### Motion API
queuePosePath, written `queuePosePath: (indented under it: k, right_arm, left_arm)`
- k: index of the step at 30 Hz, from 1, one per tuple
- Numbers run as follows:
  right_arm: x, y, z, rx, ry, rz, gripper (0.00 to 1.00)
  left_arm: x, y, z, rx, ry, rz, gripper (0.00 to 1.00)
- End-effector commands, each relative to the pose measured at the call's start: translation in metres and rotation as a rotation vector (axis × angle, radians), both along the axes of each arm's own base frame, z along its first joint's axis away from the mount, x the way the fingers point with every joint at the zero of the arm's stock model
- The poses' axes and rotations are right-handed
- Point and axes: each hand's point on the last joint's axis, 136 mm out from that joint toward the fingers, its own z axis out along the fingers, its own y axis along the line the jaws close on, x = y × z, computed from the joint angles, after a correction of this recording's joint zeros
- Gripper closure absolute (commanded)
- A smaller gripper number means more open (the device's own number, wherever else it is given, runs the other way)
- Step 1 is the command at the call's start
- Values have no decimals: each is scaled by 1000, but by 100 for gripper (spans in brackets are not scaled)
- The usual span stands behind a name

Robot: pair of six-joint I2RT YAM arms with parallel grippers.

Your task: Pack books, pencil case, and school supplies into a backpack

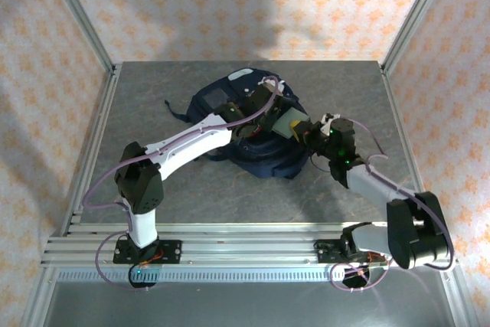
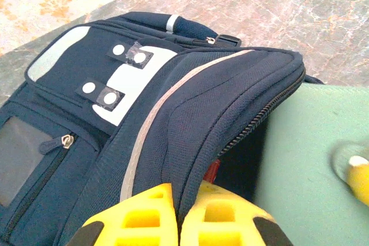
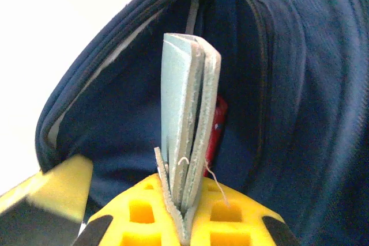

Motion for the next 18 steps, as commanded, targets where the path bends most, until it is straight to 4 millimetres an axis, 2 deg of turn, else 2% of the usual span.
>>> queuePosePath:
  k: [1, 7, 11, 14, 16, 18]
  right_arm:
    - [36, 6, 42, 73, -110, -71, 100]
    - [75, 27, 21, 14, -50, -104, 96]
    - [92, 47, 7, -4, -17, -51, 83]
    - [84, 47, -5, -57, 22, -22, 64]
    - [68, 39, -13, -108, 45, -17, 53]
    - [48, 27, -16, -164, 62, -9, 47]
  left_arm:
    - [9, -19, 63, -194, -109, -3, 100]
    - [11, -19, 61, -223, -101, 26, 100]
    - [13, -21, 61, -245, -103, 37, 100]
    - [15, -21, 54, -247, -90, 49, 100]
    - [17, -20, 49, -253, -80, 60, 100]
    - [18, -20, 44, -267, -71, 62, 100]
